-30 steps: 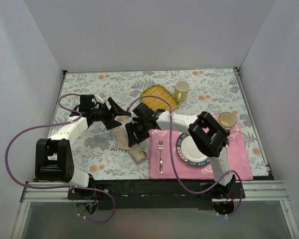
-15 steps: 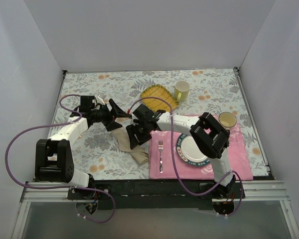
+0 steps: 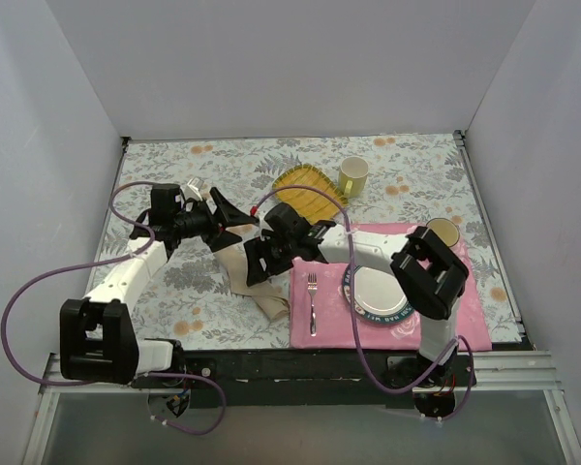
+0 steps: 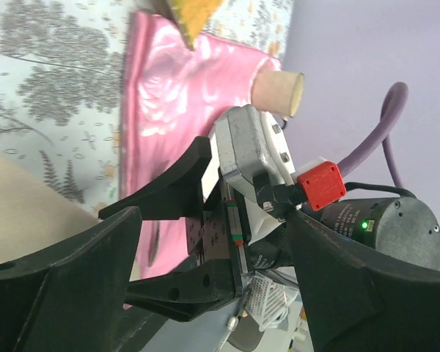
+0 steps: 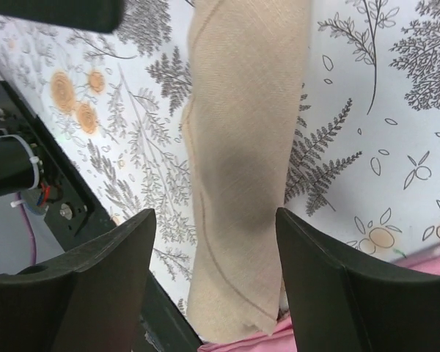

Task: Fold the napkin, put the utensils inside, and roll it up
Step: Roll the napkin with the utensil

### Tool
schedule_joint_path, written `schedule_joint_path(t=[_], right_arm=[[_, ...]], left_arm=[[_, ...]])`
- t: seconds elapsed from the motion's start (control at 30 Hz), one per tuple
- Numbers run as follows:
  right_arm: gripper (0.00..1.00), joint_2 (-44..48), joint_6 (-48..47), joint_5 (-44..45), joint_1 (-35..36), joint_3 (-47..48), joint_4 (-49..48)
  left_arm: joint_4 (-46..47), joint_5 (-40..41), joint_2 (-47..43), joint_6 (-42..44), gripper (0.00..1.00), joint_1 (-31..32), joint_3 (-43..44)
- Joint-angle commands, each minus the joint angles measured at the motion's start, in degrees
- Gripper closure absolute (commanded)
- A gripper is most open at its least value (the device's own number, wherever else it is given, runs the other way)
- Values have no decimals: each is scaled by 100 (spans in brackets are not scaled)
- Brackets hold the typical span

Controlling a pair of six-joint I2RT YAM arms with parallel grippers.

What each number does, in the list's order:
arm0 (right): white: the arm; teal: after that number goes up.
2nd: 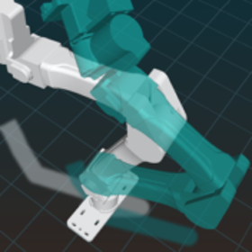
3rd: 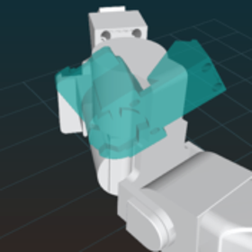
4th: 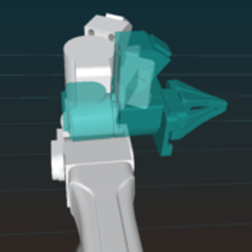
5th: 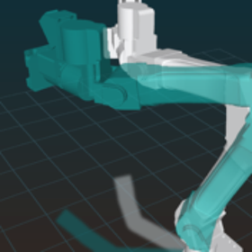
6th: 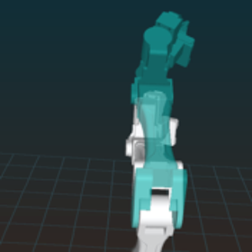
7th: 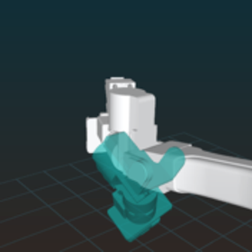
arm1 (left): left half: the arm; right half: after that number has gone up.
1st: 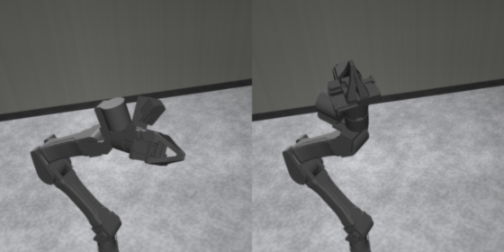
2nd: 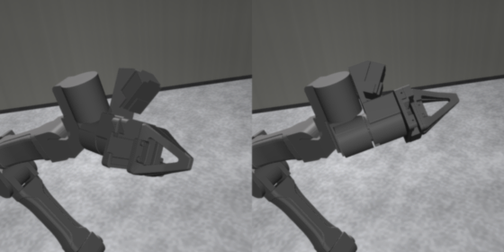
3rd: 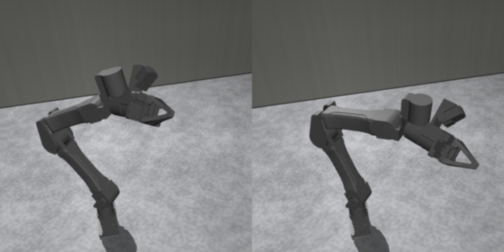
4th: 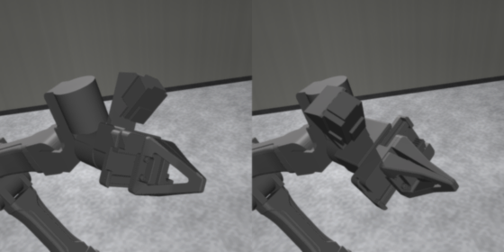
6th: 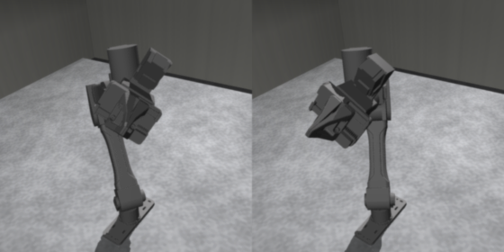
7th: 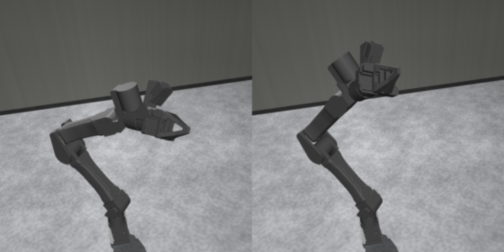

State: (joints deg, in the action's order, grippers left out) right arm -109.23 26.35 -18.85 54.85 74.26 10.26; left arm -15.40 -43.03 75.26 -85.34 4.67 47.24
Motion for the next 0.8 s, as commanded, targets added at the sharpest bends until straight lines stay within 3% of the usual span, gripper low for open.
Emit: schedule_joint_path(t=[0.0, 0.17, 0.27, 0.3, 0.5, 0.6, 0.63, 0.77], right_arm=[[26, 1140, -402, -5, 131, 80, -1160], [26, 1501, -402, -39, 70, -535, -1263], [26, 1545, -332, -197, 17, -685, -1465], [26, 1536, -306, -250, 0, -676, -1553], [28, 1422, -131, -374, -18, -350, -1422], [35, 1509, 62, -435, -27, -561, -1535], [39, 1536, 150, -548, -18, -666, -1666], [67, 1528, 424, -830, -18, -1220, -2256]], left_arm=[[-306, 1138, -169, -192, 24, -115, -294], [298, 946, -986, -553, 31, -212, -505], [880, 603, -1600, -686, 30, -212, -690], [898, 489, -1646, -660, 26, -212, -629], [151, 690, -1655, -150, 27, -212, -356], [204, 743, -1621, -211, 37, -212, -453], [221, 760, -1594, -246, 48, -212, -540], [537, 725, -1278, -378, 70, -212, -777]])
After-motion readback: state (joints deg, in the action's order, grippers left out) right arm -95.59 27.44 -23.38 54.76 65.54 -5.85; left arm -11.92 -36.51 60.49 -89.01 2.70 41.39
